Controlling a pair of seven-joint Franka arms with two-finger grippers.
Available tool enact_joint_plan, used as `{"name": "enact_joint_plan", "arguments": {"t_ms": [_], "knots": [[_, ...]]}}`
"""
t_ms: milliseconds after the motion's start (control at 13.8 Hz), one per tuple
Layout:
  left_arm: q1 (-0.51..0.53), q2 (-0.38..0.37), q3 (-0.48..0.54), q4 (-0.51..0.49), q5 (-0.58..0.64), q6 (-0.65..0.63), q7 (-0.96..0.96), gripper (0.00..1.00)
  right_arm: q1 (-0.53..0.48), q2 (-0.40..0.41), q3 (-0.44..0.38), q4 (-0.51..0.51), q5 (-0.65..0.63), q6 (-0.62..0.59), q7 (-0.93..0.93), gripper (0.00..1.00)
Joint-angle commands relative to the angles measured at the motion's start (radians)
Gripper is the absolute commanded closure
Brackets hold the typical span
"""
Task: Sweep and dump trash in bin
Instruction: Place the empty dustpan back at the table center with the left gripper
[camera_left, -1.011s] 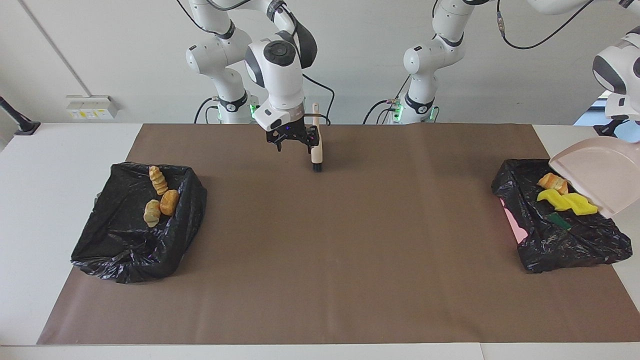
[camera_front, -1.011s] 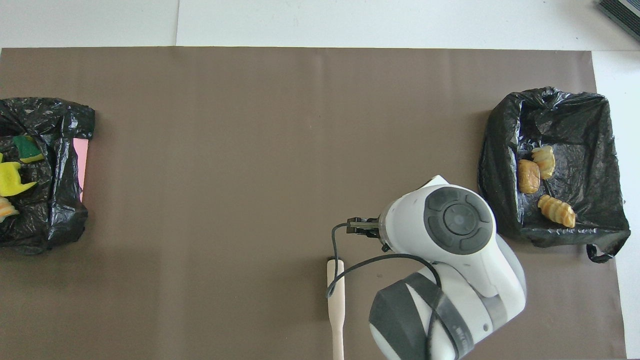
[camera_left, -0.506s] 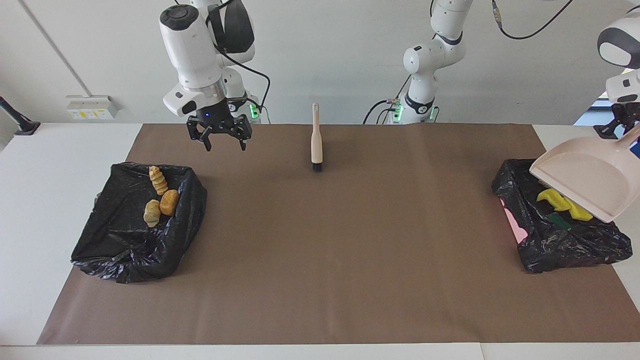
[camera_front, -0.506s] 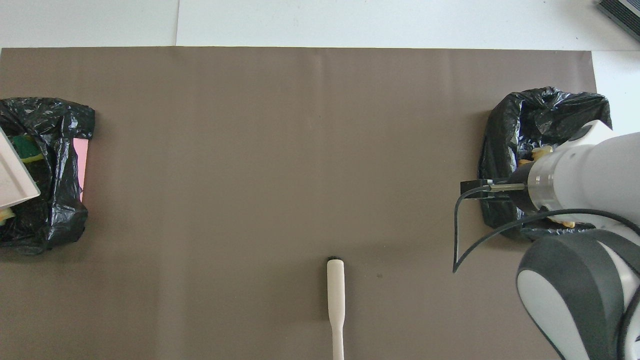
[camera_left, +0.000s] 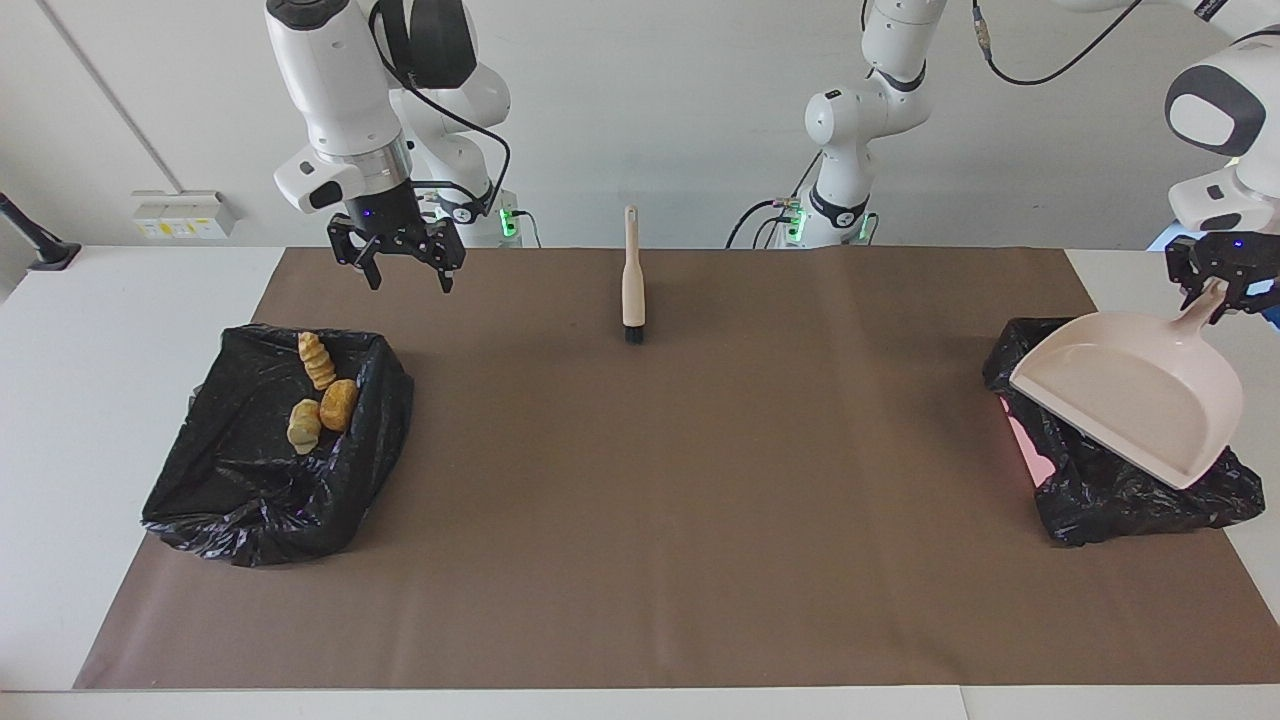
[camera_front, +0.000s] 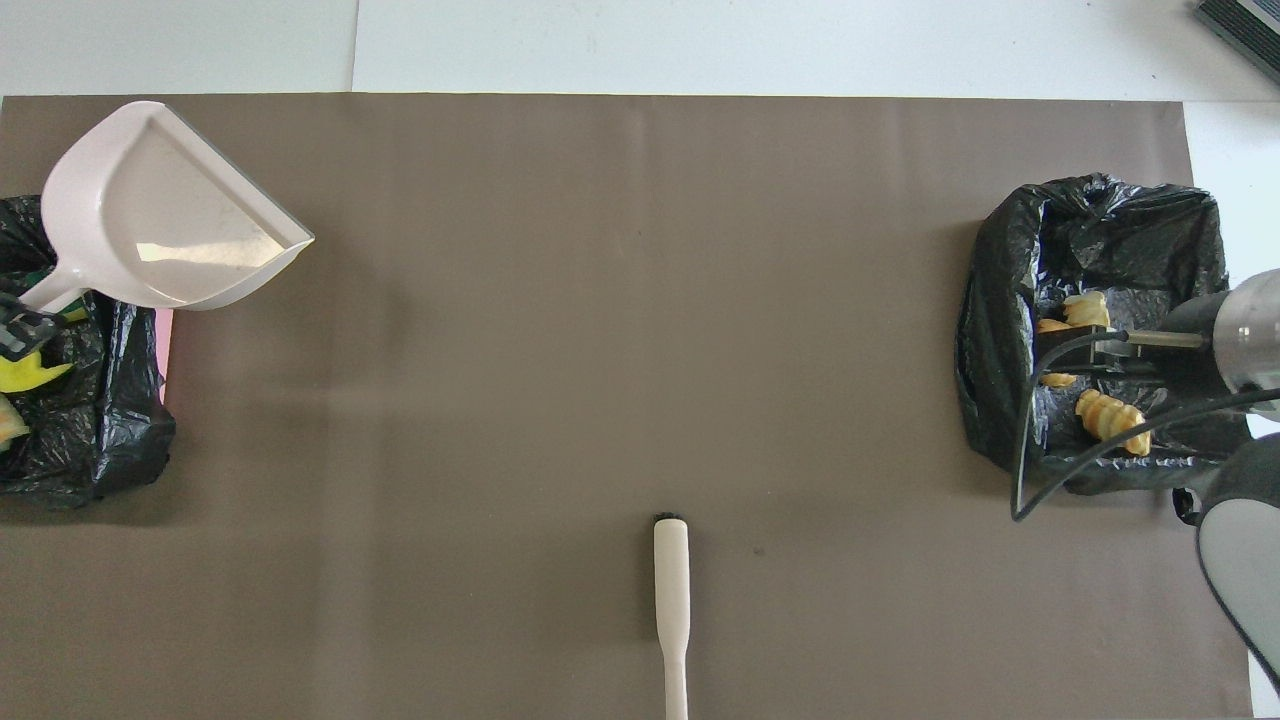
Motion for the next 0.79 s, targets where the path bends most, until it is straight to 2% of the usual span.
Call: {"name": "enact_joint_plan", "arguments": {"t_ms": [0, 144, 361, 506, 722], "knots": [[-0.123, 0.037, 0.018, 0.002, -0.030, 0.017, -0.219, 1.00, -0.066, 0.015, 0.007, 0.042, 0.009, -0.049, -0.091, 0.00], [-0.201, 0.062, 0.020, 0.004, -0.070, 0.031, -0.360, 1.00, -0.085, 0.025, 0.004, 0.097, 0.011, -0.071, -0.094, 0.00], [-0.337, 0.094, 0.018, 0.004, -0.073, 0.069, -0.613, 1.00, -0.085, 0.154, 0.002, 0.328, 0.008, -0.241, -0.092, 0.00], [-0.422, 0.109, 0.018, 0.010, -0.075, 0.091, -0.762, 1.00, -0.070, 0.162, 0.004, 0.338, 0.009, -0.223, -0.068, 0.00], [-0.517, 0.148, 0.020, 0.052, -0.117, 0.108, -0.906, 1.00, -0.053, 0.121, 0.024, 0.272, 0.006, -0.215, 0.029, 0.00]]}}
